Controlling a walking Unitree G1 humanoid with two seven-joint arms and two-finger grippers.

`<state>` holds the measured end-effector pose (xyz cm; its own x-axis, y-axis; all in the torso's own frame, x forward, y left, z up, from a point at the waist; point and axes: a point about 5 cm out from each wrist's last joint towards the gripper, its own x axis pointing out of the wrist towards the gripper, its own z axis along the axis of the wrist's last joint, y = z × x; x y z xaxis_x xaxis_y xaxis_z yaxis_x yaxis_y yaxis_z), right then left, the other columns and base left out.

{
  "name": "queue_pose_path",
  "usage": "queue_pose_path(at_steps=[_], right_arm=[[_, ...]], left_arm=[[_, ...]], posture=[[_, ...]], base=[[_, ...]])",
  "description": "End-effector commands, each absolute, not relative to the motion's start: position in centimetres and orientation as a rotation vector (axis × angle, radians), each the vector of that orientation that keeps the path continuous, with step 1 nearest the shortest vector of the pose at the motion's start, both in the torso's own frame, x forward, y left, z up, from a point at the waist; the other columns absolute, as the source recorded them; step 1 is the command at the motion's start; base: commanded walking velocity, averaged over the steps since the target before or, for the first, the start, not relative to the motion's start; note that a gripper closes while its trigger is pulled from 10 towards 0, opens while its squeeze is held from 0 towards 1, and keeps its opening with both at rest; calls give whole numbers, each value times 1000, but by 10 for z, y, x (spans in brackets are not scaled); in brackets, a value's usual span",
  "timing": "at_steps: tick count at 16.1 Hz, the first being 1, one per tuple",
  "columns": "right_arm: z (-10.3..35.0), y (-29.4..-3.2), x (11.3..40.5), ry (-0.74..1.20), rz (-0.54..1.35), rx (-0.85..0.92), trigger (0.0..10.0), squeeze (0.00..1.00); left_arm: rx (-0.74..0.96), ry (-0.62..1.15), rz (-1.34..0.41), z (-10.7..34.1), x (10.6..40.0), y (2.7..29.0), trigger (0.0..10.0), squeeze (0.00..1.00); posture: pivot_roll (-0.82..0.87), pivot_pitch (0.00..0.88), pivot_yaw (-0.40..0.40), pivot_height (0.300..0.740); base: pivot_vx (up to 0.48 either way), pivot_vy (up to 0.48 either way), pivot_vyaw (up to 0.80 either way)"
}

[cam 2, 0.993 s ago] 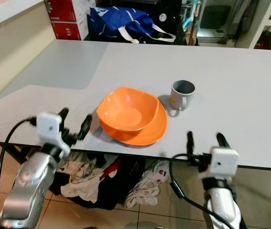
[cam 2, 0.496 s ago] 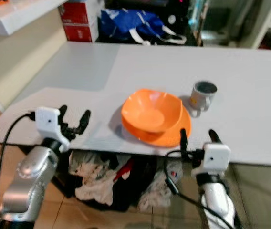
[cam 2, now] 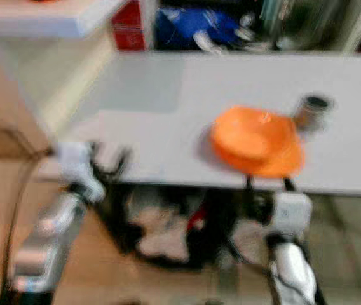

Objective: Setting the table

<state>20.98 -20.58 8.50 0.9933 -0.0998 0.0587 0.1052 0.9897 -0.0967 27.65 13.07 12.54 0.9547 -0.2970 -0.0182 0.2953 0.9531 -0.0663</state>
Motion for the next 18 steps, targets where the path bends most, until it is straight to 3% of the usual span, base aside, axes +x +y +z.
queue_pose_path(at_steps=[1,11,18], right_arm=[[89,-203,212,-72,-99,-95,10000,0],[87,-195,222,-89,-66,-94,10000,0],[125,-189,236,-251,-93,-86,10000,0]], left_arm=[[-49,26,-288,128,279,138,10000,0],[-49,43,-290,122,291,141,10000,0],[-46,-82,-247,141,298,149,10000,0]], posture=[[-67,26,54,740],[-49,6,49,740],[-45,0,47,740]], base=[[0,469,0],[0,478,0],[0,479,0]])
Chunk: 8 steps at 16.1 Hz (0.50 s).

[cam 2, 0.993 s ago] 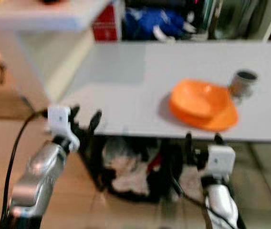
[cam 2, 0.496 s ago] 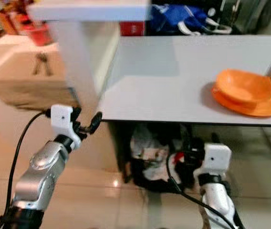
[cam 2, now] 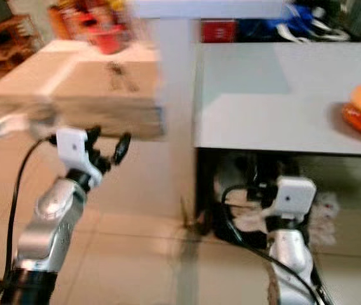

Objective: Setting the table

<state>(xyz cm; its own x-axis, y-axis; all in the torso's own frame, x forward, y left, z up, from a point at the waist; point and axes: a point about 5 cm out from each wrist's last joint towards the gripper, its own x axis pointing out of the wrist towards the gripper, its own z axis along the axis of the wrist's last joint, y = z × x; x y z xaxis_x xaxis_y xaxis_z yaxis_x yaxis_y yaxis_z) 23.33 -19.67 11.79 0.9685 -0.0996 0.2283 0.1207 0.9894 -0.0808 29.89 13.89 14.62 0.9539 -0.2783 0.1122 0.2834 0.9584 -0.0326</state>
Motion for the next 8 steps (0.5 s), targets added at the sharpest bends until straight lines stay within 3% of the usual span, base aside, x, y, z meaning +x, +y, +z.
queue_pose_path(at_steps=[1,3,7,8], right_arm=[[128,-187,238,-260,-82,-90,10000,0],[125,-186,240,-243,-65,-99,10000,0],[110,-183,238,-189,-43,-127,10000,0],[110,-182,239,-188,-40,-130,10000,0]], left_arm=[[-38,-74,-251,139,298,147,10000,0],[13,-56,-262,133,297,144,10000,0],[-30,-59,-306,132,293,134,10000,0],[-21,-61,-294,133,293,135,10000,0]], posture=[[-46,0,46,740],[-45,6,45,740],[-45,9,47,740],[-46,8,49,740]], base=[[0,476,0],[0,441,0],[0,0,0],[274,394,0]])
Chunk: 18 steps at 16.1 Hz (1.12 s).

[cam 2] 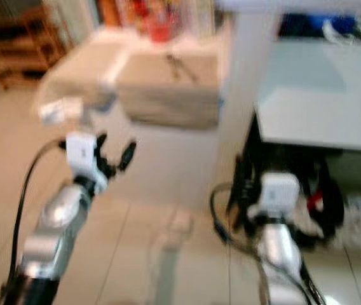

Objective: Setting the table

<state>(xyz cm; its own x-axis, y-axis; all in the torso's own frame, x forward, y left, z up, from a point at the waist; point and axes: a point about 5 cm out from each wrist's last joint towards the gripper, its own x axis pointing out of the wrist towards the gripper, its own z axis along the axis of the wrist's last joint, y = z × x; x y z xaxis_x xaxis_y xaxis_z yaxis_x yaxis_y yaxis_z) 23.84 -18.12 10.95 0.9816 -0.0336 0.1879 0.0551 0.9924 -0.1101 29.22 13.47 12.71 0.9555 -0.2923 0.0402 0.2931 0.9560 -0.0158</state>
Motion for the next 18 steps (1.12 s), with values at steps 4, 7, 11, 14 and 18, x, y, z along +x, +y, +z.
queue_pose_path(at_steps=[4,7,11,14,18], right_arm=[[112,-178,243,-197,-30,-140,10000,0],[113,-177,247,-201,-27,-142,10000,0],[117,-180,249,-232,-50,-152,10000,0],[119,-179,251,-240,-53,-153,10000,0],[116,-178,252,-239,-46,-157,10000,0]], left_arm=[[26,-80,-302,136,296,130,10000,0],[17,-87,-311,138,297,128,10000,0],[40,-120,-332,145,298,124,10000,0],[64,-126,-350,149,300,120,10000,0],[74,-120,-358,147,301,120,10000,0]], posture=[[-50,12,50,740],[-51,14,53,740],[-49,14,58,740],[-49,10,59,740],[-46,1,57,740]], base=[[295,377,0],[400,261,0],[413,184,0],[480,0,0],[480,0,0]])
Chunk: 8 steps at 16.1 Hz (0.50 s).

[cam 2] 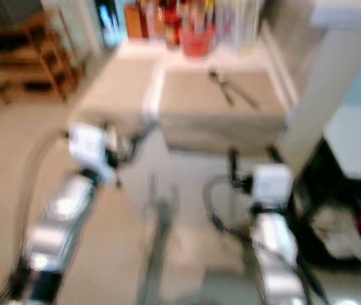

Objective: Setting the table

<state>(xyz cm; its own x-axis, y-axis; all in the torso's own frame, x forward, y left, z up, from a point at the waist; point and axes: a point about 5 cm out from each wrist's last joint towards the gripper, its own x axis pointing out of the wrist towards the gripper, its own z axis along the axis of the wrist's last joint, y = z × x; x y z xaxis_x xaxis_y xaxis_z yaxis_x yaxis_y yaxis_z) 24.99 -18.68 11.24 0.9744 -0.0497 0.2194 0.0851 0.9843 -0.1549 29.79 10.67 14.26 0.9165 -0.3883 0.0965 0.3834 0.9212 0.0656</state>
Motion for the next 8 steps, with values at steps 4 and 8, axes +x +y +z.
queue_pose_path(at_steps=[4,8], right_arm=[[128,-183,253,-294,-90,-165,10000,0],[130,-186,253,-303,-102,-170,10000,0]], left_arm=[[100,-121,-359,147,302,118,10000,0],[80,-131,-378,149,303,113,10000,0]], posture=[[-47,0,60,740],[-51,0,62,740]], base=[[480,0,0],[0,0,0]])
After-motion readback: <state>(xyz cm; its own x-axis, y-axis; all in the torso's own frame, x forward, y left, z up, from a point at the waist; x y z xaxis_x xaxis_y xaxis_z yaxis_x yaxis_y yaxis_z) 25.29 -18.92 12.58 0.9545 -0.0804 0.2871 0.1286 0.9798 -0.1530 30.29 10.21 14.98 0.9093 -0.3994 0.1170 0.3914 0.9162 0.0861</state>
